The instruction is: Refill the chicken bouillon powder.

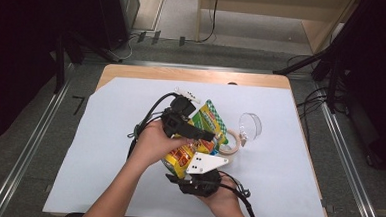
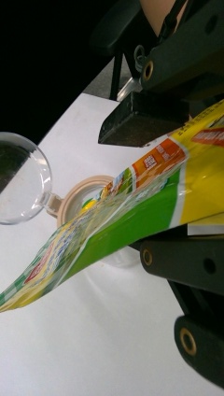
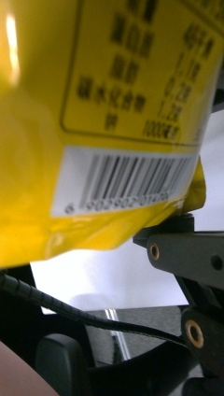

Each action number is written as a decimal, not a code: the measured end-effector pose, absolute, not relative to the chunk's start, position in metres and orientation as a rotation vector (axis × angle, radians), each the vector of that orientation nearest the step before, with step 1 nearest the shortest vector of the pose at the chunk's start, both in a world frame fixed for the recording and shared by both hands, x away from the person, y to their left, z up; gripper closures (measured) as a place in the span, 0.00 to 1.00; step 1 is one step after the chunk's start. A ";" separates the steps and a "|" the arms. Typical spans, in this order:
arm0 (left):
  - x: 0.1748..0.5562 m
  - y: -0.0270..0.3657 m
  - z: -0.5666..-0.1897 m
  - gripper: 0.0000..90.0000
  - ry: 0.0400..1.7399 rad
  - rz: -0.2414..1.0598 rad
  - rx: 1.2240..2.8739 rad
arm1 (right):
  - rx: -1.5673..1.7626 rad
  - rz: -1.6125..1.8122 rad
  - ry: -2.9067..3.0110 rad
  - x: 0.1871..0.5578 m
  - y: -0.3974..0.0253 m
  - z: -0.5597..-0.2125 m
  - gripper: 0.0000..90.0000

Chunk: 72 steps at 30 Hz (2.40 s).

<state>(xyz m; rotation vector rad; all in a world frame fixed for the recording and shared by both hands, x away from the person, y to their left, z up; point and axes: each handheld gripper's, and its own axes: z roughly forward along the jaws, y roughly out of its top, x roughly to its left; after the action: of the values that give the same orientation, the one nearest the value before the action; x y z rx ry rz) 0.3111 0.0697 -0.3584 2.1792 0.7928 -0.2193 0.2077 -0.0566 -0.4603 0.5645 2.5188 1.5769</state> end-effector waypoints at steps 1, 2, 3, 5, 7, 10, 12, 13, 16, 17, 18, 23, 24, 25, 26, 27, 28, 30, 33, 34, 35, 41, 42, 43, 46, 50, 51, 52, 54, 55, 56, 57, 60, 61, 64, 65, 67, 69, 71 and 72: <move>0.311 0.070 -0.358 0.61 0.796 -0.216 2.176 | 0.597 1.592 2.517 0.209 -0.058 -0.460 0.72; 0.311 0.069 -0.358 0.61 0.801 -0.212 2.173 | 0.623 1.606 2.520 0.210 -0.059 -0.460 0.72; 0.310 0.069 -0.358 0.60 0.800 -0.211 2.171 | 0.647 1.624 2.518 0.211 -0.060 -0.460 0.72; 0.310 0.069 -0.358 0.60 0.795 -0.206 2.174 | 0.652 1.632 2.515 0.212 -0.061 -0.459 0.72; 0.310 0.069 -0.357 0.60 0.797 -0.211 2.172 | 0.653 1.626 2.509 0.212 -0.061 -0.459 0.72; 0.309 0.070 -0.356 0.60 0.802 -0.212 2.178 | 0.674 1.636 2.501 0.212 -0.062 -0.459 0.72; 0.308 0.071 -0.355 0.60 0.801 -0.208 2.180 | 0.696 1.663 2.496 0.213 -0.063 -0.458 0.72; 0.308 0.071 -0.355 0.61 0.804 -0.205 2.182 | 0.708 1.673 2.498 0.214 -0.064 -0.458 0.72; 0.306 0.072 -0.353 0.67 0.787 -0.166 2.211 | 0.716 1.678 2.498 0.214 -0.063 -0.457 0.72; 0.305 0.071 -0.353 0.69 0.784 -0.152 2.221 | 0.713 1.683 2.500 0.214 -0.063 -0.457 0.71; 0.304 0.071 -0.352 0.70 0.787 -0.152 2.228 | 0.700 1.685 2.500 0.214 -0.062 -0.457 0.71; 0.305 0.070 -0.349 0.73 0.811 -0.133 2.232 | 0.659 1.674 2.513 0.213 -0.059 -0.455 0.69; 0.306 0.071 -0.349 0.74 0.816 -0.145 2.228 | 0.649 1.675 2.518 0.213 -0.059 -0.455 0.68; 0.307 0.071 -0.349 0.74 0.820 -0.151 2.228 | 0.633 1.681 2.525 0.213 -0.059 -0.455 0.67; 0.307 0.071 -0.348 0.76 0.821 -0.153 2.230 | 0.607 1.674 2.537 0.213 -0.058 -0.454 0.66; 0.307 0.072 -0.347 0.77 0.816 -0.160 2.227 | 0.579 1.654 2.537 0.212 -0.057 -0.454 0.65; 0.307 0.072 -0.347 0.77 0.812 -0.162 2.225 | 0.550 1.635 2.534 0.211 -0.056 -0.454 0.65; 0.308 0.072 -0.346 0.78 0.809 -0.167 2.231 | 0.531 1.630 2.544 0.210 -0.055 -0.453 0.69; 0.309 0.072 -0.346 0.78 0.822 -0.176 2.214 | 0.547 1.616 2.537 0.211 -0.055 -0.452 0.70; 0.311 0.072 -0.346 0.78 0.828 -0.185 2.212 | 0.558 1.612 2.541 0.212 -0.055 -0.452 0.71; 0.312 0.071 -0.345 0.78 0.837 -0.195 2.207 | 0.564 1.608 2.541 0.213 -0.054 -0.451 0.71; 0.321 0.071 -0.338 0.76 0.861 -0.237 2.182 | 0.603 1.639 2.541 0.220 -0.053 -0.441 0.71; 0.322 0.072 -0.338 0.76 0.859 -0.243 2.172 | 0.599 1.638 2.541 0.222 -0.053 -0.440 0.71; 0.323 0.073 -0.338 0.76 0.856 -0.249 2.166 | 0.605 1.636 2.545 0.222 -0.053 -0.439 0.71; 0.324 0.074 -0.342 0.74 0.875 -0.280 2.158 | 0.596 1.633 2.555 0.221 -0.054 -0.440 0.71; 0.325 0.075 -0.346 0.74 0.874 -0.281 2.146 | 0.600 1.632 2.560 0.221 -0.054 -0.443 0.71; 0.325 0.075 -0.347 0.74 0.873 -0.275 2.148 | 0.599 1.627 2.558 0.222 -0.054 -0.444 0.72; 0.325 0.075 -0.348 0.74 0.874 -0.272 2.149 | 0.602 1.626 2.564 0.222 -0.054 -0.445 0.72; 0.325 0.075 -0.348 0.73 0.875 -0.279 2.141 | 0.600 1.631 2.556 0.223 -0.055 -0.447 0.72; 0.325 0.075 -0.348 0.72 0.877 -0.282 2.134 | 0.604 1.632 2.555 0.222 -0.055 -0.447 0.72; 0.324 0.075 -0.348 0.70 0.881 -0.286 2.121 | 0.607 1.639 2.555 0.222 -0.056 -0.448 0.72; 0.324 0.076 -0.347 0.68 0.877 -0.284 2.119 | 0.612 1.646 2.547 0.222 -0.056 -0.447 0.72; 0.321 0.077 -0.345 0.67 0.880 -0.260 2.122 | 0.623 1.655 2.540 0.223 -0.057 -0.447 0.72; 0.320 0.077 -0.344 0.67 0.882 -0.253 2.125 | 0.621 1.652 2.540 0.223 -0.057 -0.447 0.72; 0.318 0.079 -0.342 0.65 0.889 -0.231 2.136 | 0.645 1.658 2.533 0.224 -0.058 -0.447 0.72; 0.317 0.079 -0.342 0.65 0.897 -0.220 2.141 | 0.657 1.669 2.536 0.224 -0.058 -0.447 0.72; 0.316 0.079 -0.342 0.66 0.898 -0.218 2.142 | 0.661 1.670 2.537 0.224 -0.059 -0.446 0.71; 0.315 0.078 -0.342 0.71 0.897 -0.199 2.152 | 0.656 1.669 2.533 0.223 -0.058 -0.446 0.71; 0.314 0.077 -0.341 0.74 0.894 -0.182 2.157 | 0.658 1.662 2.530 0.222 -0.057 -0.446 0.71; 0.314 0.077 -0.341 0.75 0.886 -0.176 2.152 | 0.661 1.664 2.530 0.222 -0.057 -0.446 0.71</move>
<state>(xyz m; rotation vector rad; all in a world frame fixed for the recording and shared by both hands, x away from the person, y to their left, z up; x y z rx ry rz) 0.3142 0.0771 -0.3414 2.1522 0.8862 -0.1760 0.2223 -0.0573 -0.4456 0.6606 2.5305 1.6644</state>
